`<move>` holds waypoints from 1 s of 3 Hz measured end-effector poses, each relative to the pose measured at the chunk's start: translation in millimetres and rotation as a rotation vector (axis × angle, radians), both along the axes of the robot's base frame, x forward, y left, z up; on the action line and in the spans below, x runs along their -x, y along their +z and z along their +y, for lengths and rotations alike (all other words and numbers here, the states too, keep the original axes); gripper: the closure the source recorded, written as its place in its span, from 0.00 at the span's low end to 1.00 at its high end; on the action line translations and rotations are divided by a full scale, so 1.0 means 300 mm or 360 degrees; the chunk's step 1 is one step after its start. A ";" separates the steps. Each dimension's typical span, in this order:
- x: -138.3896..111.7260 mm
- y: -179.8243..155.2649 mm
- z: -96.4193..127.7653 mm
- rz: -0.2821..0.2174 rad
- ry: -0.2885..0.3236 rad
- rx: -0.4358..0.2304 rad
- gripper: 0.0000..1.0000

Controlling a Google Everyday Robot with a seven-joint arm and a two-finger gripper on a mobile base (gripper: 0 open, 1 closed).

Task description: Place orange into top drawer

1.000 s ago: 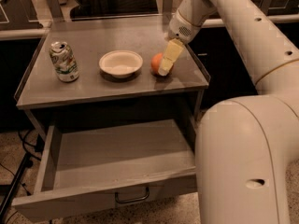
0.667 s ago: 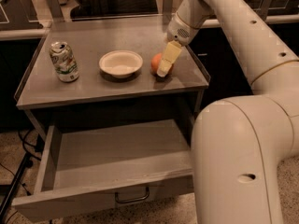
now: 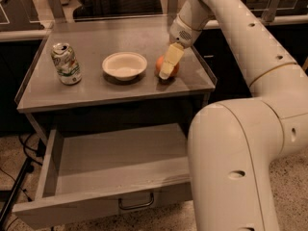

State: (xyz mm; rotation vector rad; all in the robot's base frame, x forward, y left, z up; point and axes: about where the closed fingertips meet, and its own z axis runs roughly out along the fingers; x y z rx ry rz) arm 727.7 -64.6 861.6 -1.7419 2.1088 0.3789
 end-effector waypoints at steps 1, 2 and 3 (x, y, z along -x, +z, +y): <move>-0.019 -0.015 0.016 0.0009 0.0004 -0.0001 0.00; -0.030 -0.041 0.012 0.0030 -0.0021 -0.0003 0.00; -0.038 -0.061 -0.010 0.0032 -0.0070 0.0028 0.00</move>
Offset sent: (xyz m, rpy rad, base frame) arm 0.0017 -0.0092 -0.0133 -0.0214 0.0816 -0.0113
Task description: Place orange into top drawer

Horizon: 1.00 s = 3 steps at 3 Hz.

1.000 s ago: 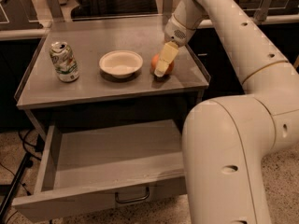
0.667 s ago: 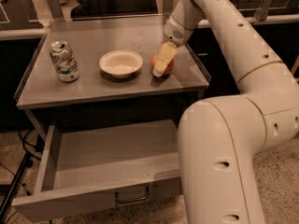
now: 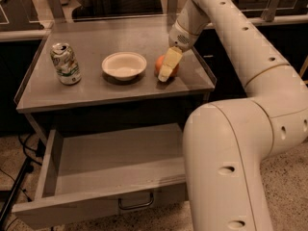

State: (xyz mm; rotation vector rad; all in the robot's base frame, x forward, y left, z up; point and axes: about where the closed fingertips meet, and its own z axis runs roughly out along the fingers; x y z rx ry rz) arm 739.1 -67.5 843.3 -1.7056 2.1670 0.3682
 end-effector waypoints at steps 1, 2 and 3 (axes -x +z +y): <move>0.000 0.000 0.000 0.0000 0.0000 0.0000 0.19; 0.000 0.000 0.000 0.0000 0.0000 0.0000 0.42; 0.000 0.000 0.000 0.0000 0.0000 0.0000 0.73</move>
Offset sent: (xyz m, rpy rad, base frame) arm 0.0000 0.0000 0.0000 0.0000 0.0000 -0.0001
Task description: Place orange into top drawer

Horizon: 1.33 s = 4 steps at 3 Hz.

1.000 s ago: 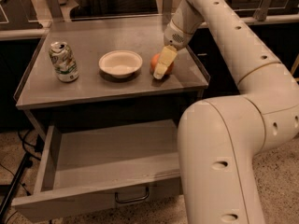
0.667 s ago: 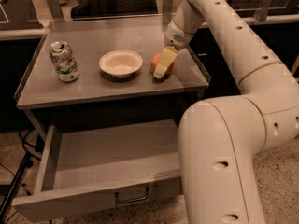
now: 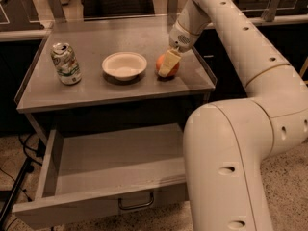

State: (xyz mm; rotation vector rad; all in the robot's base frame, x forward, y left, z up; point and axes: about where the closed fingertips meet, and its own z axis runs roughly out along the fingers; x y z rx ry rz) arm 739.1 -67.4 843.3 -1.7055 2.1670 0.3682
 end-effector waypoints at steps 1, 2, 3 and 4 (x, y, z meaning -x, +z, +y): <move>0.000 0.000 0.000 0.0000 0.0000 0.0000 0.97; 0.007 0.066 -0.037 -0.0072 -0.0102 -0.0013 1.00; 0.067 0.179 -0.091 -0.0179 -0.0200 -0.0029 1.00; 0.229 0.306 -0.106 -0.0294 -0.0288 -0.0118 1.00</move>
Offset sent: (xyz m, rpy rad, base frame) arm -0.0396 -0.0305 0.0479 0.0116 -0.1095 -0.1693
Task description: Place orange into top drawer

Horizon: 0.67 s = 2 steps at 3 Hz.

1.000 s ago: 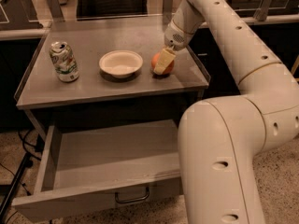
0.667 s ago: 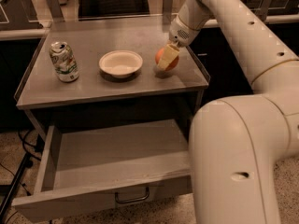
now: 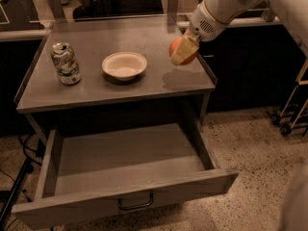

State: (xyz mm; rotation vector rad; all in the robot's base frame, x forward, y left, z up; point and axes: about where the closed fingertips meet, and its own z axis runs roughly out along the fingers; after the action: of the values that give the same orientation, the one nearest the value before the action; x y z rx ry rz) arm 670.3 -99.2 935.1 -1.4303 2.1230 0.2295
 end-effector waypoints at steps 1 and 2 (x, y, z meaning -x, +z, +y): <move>0.130 0.005 0.017 -0.0019 -0.0024 -0.0053 1.00; 0.147 -0.038 0.023 0.0017 -0.0014 -0.0037 1.00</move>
Offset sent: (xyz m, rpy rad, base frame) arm -0.0347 0.0045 0.0022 0.0313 -0.0126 -0.0140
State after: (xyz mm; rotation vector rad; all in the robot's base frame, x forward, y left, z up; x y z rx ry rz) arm 626.3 -92.2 923.7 -1.4089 2.1281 0.2582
